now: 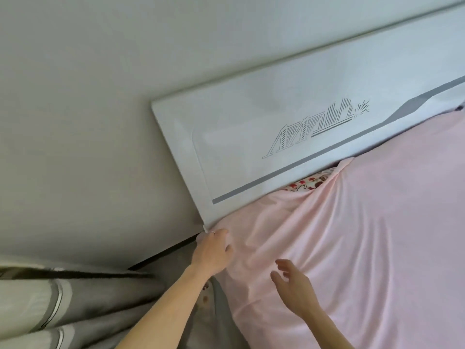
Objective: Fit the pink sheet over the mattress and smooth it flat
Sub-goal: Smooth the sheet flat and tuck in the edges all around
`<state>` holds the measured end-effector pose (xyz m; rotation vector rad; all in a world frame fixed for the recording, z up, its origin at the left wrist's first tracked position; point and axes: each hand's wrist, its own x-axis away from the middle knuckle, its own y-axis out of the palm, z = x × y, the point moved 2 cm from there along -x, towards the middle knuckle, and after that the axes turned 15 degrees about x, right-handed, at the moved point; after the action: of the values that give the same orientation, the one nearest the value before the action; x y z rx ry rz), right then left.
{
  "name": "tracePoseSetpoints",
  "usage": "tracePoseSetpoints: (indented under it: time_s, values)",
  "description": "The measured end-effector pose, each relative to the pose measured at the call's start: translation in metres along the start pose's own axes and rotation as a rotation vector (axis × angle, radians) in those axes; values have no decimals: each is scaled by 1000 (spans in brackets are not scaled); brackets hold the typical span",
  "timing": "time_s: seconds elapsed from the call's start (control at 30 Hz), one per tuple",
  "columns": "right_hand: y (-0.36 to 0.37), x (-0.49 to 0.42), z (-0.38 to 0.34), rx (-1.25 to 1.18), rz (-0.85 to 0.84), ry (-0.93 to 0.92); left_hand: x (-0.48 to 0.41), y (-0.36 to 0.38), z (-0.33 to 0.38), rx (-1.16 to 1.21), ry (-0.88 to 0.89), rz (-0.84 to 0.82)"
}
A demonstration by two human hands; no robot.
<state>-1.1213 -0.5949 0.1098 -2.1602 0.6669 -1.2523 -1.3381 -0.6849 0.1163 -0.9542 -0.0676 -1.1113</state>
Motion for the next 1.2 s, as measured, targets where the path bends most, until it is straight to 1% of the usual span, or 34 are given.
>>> tracePoseSetpoints:
  time_s: [0.13,0.27,0.4,0.47,0.57,0.63,0.7,0.73,0.77,0.83,0.87,0.93,0.97,1.03,1.1,1.13,1.2]
  values:
    - [11,-51,-8,-99,0,155,-85,11,17,-220,191,-71]
    - [13,-94,-15,-164,15,244,-159,32,49,-279,398,-144]
    - [6,-137,-6,-230,94,320,-227,72,86,-427,563,-227]
    - [2,-150,-1,-239,131,335,-248,90,97,-447,581,-261]
    - [-3,-162,11,-287,187,380,-268,110,98,-490,510,-299]
    - [-8,-162,16,-330,233,420,-271,111,96,-543,492,-281]
    - [-16,-165,16,-365,287,454,-269,106,98,-589,522,-287]
    - [-22,-168,13,-376,310,460,-267,102,99,-592,530,-287]
    - [-29,-172,10,-393,332,465,-265,99,100,-545,541,-266]
    - [-44,-184,1,-448,368,478,-260,94,102,-301,549,-203]
    - [-51,-192,-3,-484,384,495,-256,91,102,-159,530,-201]
    - [-65,-208,-11,-573,385,542,-248,83,100,63,447,-255]
    - [-71,-216,-15,-629,354,567,-242,77,97,116,407,-273]
    - [-78,-229,-23,-780,271,592,-232,64,87,133,434,-183]
    - [-79,-243,-35,-909,225,570,-223,52,69,67,513,-77]
    - [-77,-252,-41,-936,227,555,-219,49,62,20,540,-54]
    - [-74,-272,-60,-921,236,527,-212,40,46,-92,523,-27]
